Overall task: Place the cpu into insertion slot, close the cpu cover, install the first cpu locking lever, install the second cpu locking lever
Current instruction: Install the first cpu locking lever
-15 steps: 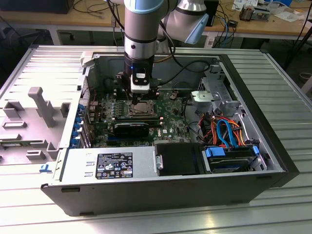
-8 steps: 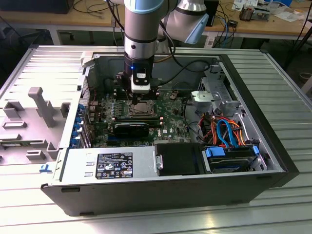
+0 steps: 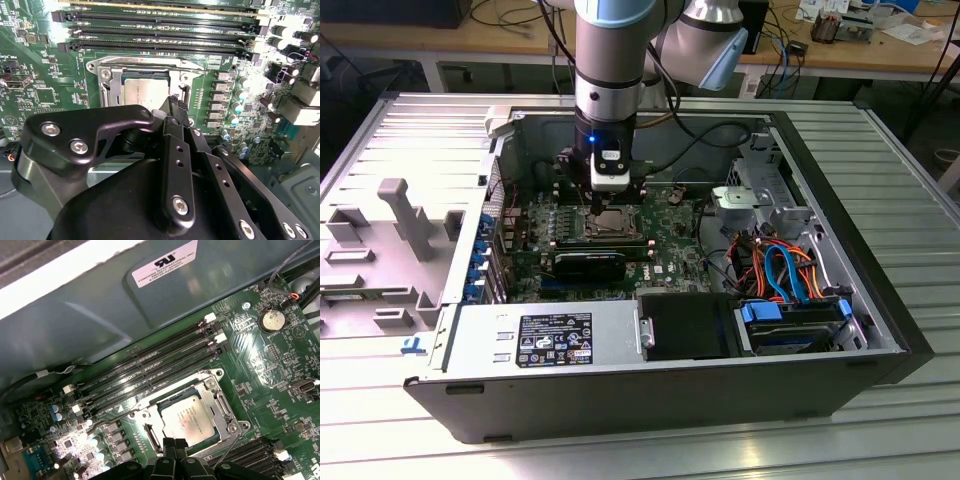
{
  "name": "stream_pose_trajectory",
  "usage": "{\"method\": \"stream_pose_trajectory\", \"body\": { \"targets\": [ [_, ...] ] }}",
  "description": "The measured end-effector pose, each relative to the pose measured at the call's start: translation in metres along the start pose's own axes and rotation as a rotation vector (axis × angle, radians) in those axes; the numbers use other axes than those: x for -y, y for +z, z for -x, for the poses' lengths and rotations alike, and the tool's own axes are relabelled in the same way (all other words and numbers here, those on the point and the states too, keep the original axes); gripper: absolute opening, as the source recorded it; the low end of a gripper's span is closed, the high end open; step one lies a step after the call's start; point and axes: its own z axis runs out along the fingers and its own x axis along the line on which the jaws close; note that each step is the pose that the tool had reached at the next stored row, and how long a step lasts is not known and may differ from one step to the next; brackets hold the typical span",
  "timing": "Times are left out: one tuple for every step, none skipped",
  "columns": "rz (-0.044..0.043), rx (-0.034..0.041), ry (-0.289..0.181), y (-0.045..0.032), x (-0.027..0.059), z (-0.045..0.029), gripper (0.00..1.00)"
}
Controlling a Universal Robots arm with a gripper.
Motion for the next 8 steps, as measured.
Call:
{"method": "stream_pose_trajectory", "body": {
  "targets": [
    [-0.0001,0.0001,-0.002,0.0000,0.0000,0.0000,0.11],
    [-0.0003,0.0001,-0.004,0.0000,0.0000,0.0000,0.11],
    [-0.0003,0.0001,-0.006,0.0000,0.0000,0.0000,0.11],
    [-0.0004,0.0001,-0.008,0.0000,0.0000,0.0000,0.11],
    [-0.0005,0.0001,-0.009,0.0000,0.0000,0.0000,0.11],
    [-0.0006,0.0001,-0.011,0.0000,0.0000,0.0000,0.11],
    [-0.0008,0.0001,-0.015,0.0000,0.0000,0.0000,0.11],
    [-0.0009,0.0001,-0.019,0.0000,0.0000,0.0000,0.11]
  ]
}}
